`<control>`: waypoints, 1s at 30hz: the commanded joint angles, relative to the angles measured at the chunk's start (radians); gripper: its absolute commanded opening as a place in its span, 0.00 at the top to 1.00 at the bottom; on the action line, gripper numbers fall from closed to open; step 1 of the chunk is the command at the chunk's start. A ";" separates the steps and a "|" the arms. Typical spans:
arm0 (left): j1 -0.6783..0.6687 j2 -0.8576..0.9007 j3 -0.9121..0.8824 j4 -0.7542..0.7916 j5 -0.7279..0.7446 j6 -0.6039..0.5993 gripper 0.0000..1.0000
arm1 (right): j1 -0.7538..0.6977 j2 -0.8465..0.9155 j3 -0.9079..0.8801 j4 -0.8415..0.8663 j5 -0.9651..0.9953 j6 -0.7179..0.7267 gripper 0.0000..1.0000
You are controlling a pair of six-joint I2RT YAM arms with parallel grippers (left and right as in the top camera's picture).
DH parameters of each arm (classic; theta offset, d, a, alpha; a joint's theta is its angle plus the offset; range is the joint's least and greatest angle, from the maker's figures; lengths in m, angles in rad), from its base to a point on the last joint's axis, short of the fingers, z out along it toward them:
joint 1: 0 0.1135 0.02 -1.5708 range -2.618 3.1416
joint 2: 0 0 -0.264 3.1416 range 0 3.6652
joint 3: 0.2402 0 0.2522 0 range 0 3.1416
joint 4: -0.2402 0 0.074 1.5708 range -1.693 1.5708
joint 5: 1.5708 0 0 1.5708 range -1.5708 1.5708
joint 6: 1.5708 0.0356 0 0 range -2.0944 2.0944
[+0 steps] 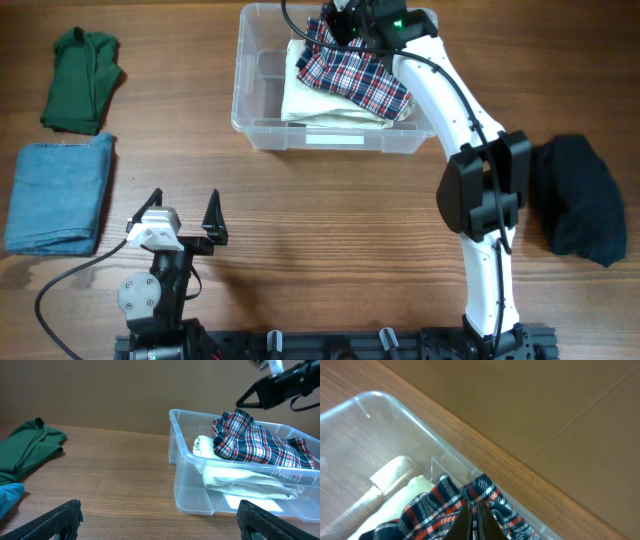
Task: Pack container
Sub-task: 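Push the plaid cloth's edges into the container with the right gripper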
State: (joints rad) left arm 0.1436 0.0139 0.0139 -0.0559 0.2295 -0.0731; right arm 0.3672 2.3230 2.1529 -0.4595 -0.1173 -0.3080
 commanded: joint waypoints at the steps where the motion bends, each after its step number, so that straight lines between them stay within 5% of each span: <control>1: 0.005 -0.007 -0.008 0.000 -0.010 -0.013 0.00 | -0.009 0.056 -0.004 0.018 0.021 0.021 0.96; 30: 0.005 -0.007 -0.008 0.000 -0.010 -0.013 0.00 | -0.008 0.290 -0.004 -0.015 0.020 0.050 0.96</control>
State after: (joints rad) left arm 0.1436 0.0139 0.0139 -0.0559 0.2298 -0.0731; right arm 0.3656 2.5099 2.1700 -0.4339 -0.1272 -0.2768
